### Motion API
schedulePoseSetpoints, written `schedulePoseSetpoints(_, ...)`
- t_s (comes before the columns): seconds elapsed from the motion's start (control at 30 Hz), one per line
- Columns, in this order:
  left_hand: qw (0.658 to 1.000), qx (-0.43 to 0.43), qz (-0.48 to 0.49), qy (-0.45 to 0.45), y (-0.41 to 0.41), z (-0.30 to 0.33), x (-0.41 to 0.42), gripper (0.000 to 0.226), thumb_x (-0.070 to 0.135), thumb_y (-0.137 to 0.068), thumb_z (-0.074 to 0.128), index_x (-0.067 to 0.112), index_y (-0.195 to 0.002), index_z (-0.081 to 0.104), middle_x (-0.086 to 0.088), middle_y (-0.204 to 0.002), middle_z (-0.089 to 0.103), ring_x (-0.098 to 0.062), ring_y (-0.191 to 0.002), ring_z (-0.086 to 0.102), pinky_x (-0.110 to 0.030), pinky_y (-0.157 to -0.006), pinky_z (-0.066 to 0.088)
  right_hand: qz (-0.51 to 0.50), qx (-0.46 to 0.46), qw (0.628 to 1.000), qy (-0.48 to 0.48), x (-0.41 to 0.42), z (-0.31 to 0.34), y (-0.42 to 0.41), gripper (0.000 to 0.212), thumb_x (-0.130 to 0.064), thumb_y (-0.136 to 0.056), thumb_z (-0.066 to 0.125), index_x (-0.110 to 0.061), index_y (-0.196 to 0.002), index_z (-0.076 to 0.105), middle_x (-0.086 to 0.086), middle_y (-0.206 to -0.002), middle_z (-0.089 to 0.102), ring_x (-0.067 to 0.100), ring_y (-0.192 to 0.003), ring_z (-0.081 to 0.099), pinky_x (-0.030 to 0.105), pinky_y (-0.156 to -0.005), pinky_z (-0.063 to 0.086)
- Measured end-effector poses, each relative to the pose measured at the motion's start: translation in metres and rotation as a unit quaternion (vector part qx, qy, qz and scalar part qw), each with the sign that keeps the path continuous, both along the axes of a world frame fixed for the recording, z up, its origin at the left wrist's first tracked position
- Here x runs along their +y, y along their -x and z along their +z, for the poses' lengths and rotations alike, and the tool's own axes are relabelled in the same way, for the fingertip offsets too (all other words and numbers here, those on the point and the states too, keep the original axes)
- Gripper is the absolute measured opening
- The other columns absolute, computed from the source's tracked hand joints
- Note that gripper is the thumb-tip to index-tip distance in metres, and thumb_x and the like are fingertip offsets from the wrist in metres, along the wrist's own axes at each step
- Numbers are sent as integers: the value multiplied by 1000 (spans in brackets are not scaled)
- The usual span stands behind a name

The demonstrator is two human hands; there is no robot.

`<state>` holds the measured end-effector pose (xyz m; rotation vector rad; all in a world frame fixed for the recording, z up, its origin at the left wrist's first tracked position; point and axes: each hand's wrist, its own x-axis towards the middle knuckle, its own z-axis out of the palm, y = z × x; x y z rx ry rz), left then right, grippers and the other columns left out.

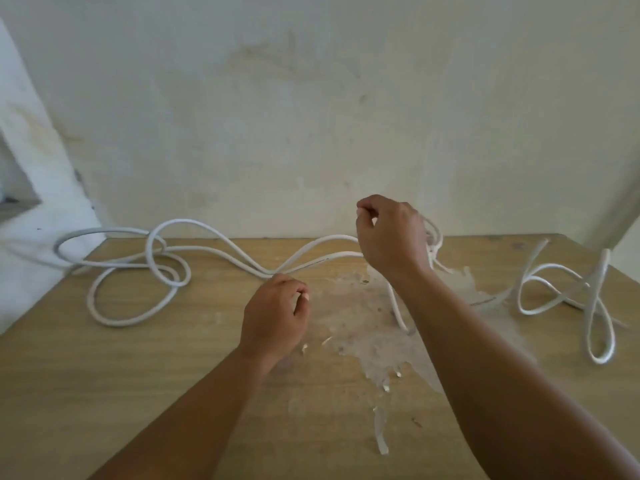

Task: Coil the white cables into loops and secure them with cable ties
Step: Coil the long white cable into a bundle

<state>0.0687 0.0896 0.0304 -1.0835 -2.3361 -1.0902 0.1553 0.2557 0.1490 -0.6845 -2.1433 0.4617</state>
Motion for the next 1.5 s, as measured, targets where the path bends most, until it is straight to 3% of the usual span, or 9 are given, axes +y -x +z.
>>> schedulePoseSetpoints(0.23, 996, -12, 91, -14, 38, -3, -78, 18, 20, -78, 60, 20, -87, 75, 5, -92, 70, -21, -88, 66, -32, -74, 54, 120, -71, 990, -23, -72, -43, 50, 20, -19, -96, 59, -16, -101, 78, 6, -90, 78, 30, -86, 69, 40, -72, 57)
schedulePoseSetpoints(0.4, 977, -23, 212, -14, 67, -3, -130, 15, 11, -80, 71, 11, -95, 72, -8, -96, 71, -35, -95, 62, -42, -79, 49, 174, -144, 974, 14, -122, -76, 76, 20, -25, -96, 59, -20, -104, 77, 2, -96, 78, 25, -91, 69, 39, -77, 57)
schedulePoseSetpoints(0.63, 939, -107, 255, 204, 93, -19, -183, 49, 29, -97, 51, 21, -146, 50, -4, -148, 54, -30, -145, 35, -49, -117, 26, 212, -224, 950, 45, -167, -111, 97, 24, -31, -99, 58, -24, -115, 74, -2, -110, 75, 20, -106, 66, 36, -88, 55)
schedulePoseSetpoints(0.73, 955, -47, 230, 183, 98, -26, -195, 33, 28, -98, 53, 21, -125, 69, -5, -120, 68, -30, -122, 56, -48, -109, 36, 221, -238, 944, 55, -179, -116, 101, 26, -32, -99, 57, -24, -119, 72, -3, -113, 74, 18, -109, 64, 36, -91, 55)
schedulePoseSetpoints(0.83, 979, 11, 191, 66, 94, -28, -200, 20, 21, -97, 59, 11, -108, 73, -8, -96, 66, -34, -88, 63, -44, -81, 49, 223, -244, 942, 60, -187, -116, 102, 28, -31, -99, 57, -25, -123, 70, -4, -116, 73, 17, -111, 63, 36, -94, 53)
schedulePoseSetpoints(1.07, 965, 98, 175, -171, 59, -8, -192, 16, 17, -101, 49, 5, -102, 60, -7, -93, 57, -23, -69, 53, -36, -57, 47, 247, -184, 944, 121, -194, -113, 98, 35, -30, -99, 61, -26, -133, 62, -6, -107, 71, 12, -96, 64, 30, -87, 53)
schedulePoseSetpoints(1.3, 975, 99, 90, -177, 14, -4, -177, 14, 18, -99, 58, 6, -104, 65, 2, -90, 55, -16, -73, 52, -34, -60, 48, 253, 4, 918, 307, -203, -87, 80, 22, -37, -104, 50, -30, -99, 69, -6, -90, 74, 15, -82, 71, 46, -83, 60)
schedulePoseSetpoints(1.4, 988, 84, 39, -121, 0, -5, -171, 24, 25, -99, 63, 9, -116, 70, 0, -92, 62, -17, -81, 58, -36, -67, 51, 334, -30, 832, 441, -200, -69, 65, 45, -57, -99, 53, -19, -93, 76, 4, -88, 78, 22, -83, 75, 44, -82, 63)
schedulePoseSetpoints(1.5, 991, 121, 32, -54, -9, -6, -167, 29, 30, -95, 69, 11, -117, 72, 0, -92, 66, -18, -82, 61, -37, -66, 54, 325, -61, 851, 408, -196, -60, 55, 31, -37, -99, 63, -13, -82, 73, 2, -76, 75, 18, -69, 68, 44, -81, 60)
